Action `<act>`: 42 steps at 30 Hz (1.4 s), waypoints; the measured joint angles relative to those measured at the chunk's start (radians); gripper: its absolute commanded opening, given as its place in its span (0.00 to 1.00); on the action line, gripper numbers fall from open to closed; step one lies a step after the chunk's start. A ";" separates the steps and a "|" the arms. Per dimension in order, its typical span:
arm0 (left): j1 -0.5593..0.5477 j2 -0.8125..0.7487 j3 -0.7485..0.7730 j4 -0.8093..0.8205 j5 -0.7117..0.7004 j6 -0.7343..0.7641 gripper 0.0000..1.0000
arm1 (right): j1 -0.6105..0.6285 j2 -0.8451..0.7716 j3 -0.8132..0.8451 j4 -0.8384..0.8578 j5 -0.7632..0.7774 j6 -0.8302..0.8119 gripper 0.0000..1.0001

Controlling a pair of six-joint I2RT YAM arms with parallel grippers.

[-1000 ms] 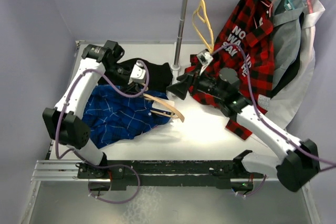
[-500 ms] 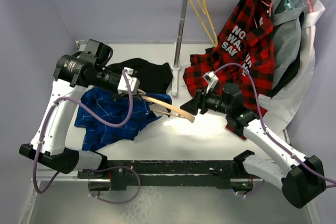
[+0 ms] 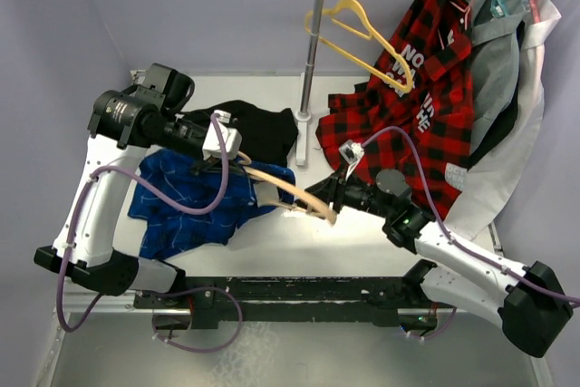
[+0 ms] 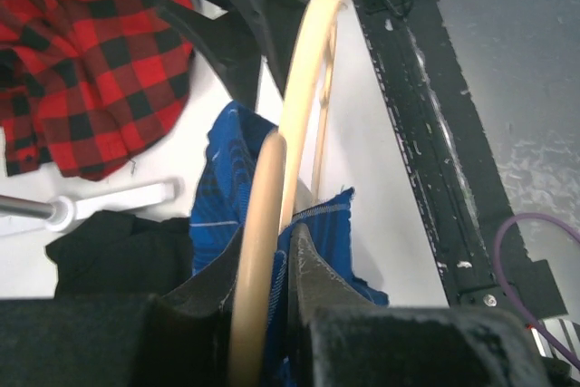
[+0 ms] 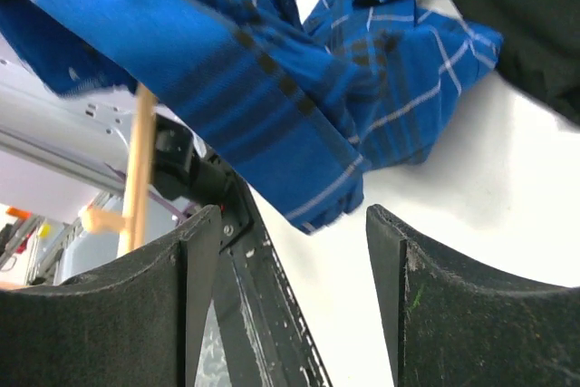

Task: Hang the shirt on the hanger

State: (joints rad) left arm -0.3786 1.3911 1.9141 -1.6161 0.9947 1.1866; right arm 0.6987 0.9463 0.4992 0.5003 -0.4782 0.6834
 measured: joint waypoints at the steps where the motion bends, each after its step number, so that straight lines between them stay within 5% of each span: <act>1: -0.002 0.001 0.002 0.000 0.004 -0.001 0.00 | 0.008 -0.001 -0.021 0.014 0.018 -0.001 0.67; 15: 0.001 0.014 0.016 0.006 0.018 -0.009 0.00 | 0.130 0.093 -0.078 0.095 0.154 -0.002 0.59; 21: 0.002 0.017 0.016 0.019 0.019 -0.008 0.00 | 0.134 0.119 -0.072 0.148 0.204 -0.002 0.37; 26: 0.003 0.017 0.016 0.029 0.018 -0.008 0.00 | 0.135 0.149 -0.071 0.187 0.236 -0.001 0.00; 42: -0.004 -0.043 0.002 0.021 -0.134 0.016 0.00 | 0.134 -0.094 0.028 -0.217 0.533 -0.121 0.00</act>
State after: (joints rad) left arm -0.3824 1.3476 1.9160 -1.5948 0.8608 1.2022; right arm 0.8330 0.8520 0.5274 0.2832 0.0547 0.5629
